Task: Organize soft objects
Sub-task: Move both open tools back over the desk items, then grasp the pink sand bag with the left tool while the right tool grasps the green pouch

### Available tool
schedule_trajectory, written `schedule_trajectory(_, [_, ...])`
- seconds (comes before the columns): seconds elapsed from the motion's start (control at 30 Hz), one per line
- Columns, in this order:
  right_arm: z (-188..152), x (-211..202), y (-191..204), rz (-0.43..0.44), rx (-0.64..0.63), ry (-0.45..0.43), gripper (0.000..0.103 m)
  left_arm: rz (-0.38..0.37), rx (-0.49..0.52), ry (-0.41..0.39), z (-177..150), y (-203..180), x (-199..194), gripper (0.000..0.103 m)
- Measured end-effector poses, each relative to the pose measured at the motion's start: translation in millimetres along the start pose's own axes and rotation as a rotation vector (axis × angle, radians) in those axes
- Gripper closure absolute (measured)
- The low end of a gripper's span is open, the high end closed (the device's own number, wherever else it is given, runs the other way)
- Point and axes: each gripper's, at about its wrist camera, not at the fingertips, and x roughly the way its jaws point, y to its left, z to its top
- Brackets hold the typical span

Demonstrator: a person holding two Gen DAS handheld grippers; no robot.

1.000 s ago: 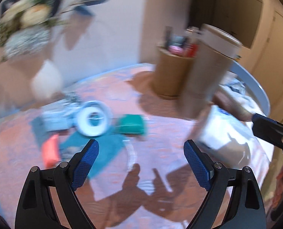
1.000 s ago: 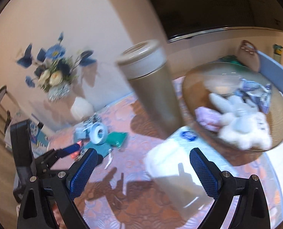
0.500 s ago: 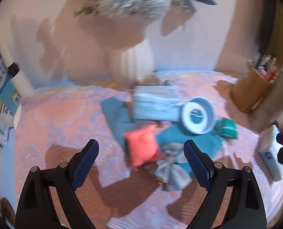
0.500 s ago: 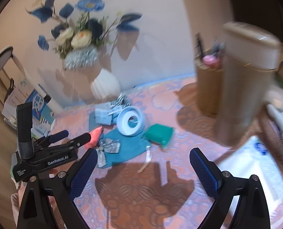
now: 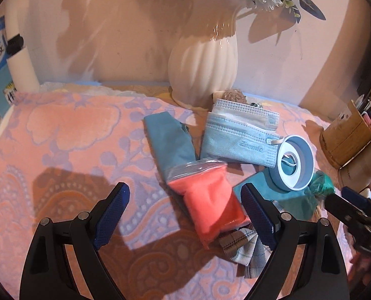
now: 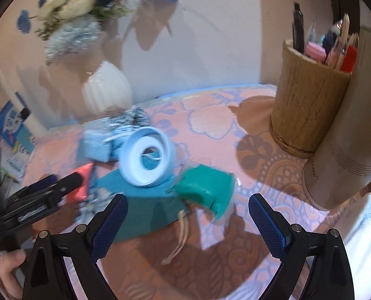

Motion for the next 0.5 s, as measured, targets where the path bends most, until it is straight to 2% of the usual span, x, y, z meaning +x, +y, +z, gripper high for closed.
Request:
schedule_trajectory(0.17, [2,25,-14,-0.012,0.053,0.005,0.006,-0.002,0.025,-0.001,-8,-3,13,0.012])
schedule_trajectory(0.23, [0,28,-16,-0.003,0.054,-0.021,0.000,0.024,0.058,-0.014,-11,-10,14,0.009])
schedule_trajectory(0.33, [-2,30,-15,0.000,0.036,-0.035,0.000,0.048,0.078,-0.007,-12,-15,17,0.007])
schedule_trajectory(0.5, [0,33,-16,0.008,0.041,-0.041,0.000,0.025,0.068,-0.004,-12,-11,18,0.002])
